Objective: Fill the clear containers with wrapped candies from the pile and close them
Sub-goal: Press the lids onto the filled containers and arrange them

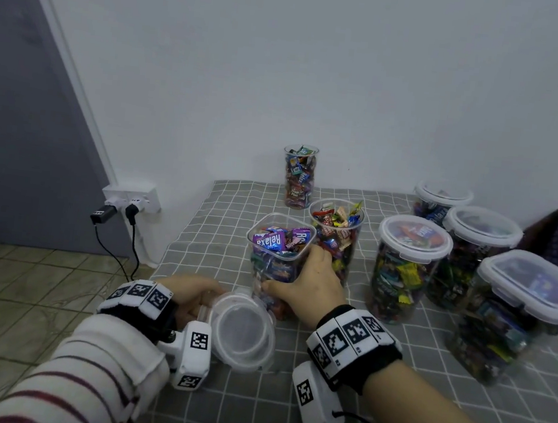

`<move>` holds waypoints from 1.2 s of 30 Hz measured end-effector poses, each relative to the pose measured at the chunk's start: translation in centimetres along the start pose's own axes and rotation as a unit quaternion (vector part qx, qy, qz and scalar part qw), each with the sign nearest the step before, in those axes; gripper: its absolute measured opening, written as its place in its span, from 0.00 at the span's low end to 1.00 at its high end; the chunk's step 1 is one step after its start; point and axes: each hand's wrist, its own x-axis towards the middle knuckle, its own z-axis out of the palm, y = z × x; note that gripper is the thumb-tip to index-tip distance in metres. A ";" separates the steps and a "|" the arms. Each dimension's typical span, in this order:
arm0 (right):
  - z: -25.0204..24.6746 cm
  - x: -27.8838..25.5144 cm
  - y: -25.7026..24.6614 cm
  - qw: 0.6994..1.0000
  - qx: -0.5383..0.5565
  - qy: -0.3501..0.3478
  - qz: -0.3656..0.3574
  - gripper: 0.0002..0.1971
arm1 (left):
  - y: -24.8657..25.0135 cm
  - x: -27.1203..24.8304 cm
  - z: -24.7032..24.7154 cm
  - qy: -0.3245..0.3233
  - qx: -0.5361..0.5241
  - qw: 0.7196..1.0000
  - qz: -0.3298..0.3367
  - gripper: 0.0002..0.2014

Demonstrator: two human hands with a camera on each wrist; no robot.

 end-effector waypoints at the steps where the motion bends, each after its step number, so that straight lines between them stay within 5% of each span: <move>1: 0.0 0.0 0.0 1.000 0.000 -0.002 0.000 0.41 | 0.0 -0.1 -0.3 -0.003 -0.002 1.000 0.015 0.10; 9: 0.0 0.0 0.2 1.000 0.002 -0.013 0.000 0.42 | 2.6 -2.8 -2.5 0.221 0.050 0.952 0.205 0.06; 15: 0.1 0.5 0.2 1.000 -0.012 -0.026 -0.003 0.41 | 3.8 -3.3 -3.7 0.414 0.130 0.846 0.311 0.11; 21: 0.2 0.7 0.1 0.999 -0.017 -0.048 -0.007 0.40 | 6.3 -3.7 -1.9 0.401 0.000 0.819 0.410 0.15; 24: 0.2 0.8 0.2 0.999 -0.018 -0.049 -0.007 0.40 | 8.0 -5.1 1.1 0.399 -0.008 0.780 0.481 0.13; 26: 0.1 0.8 0.1 0.999 -0.018 -0.049 -0.004 0.40 | 8.4 -6.1 3.3 0.402 0.081 0.738 0.536 0.09; 31: 0.1 0.7 0.0 0.999 -0.019 -0.046 0.001 0.41 | 6.2 -5.6 5.3 0.404 0.337 0.551 0.647 0.13; 36: 0.0 0.6 0.0 0.999 -0.015 -0.046 0.000 0.43 | 4.4 -4.6 5.7 0.378 0.362 0.503 0.688 0.09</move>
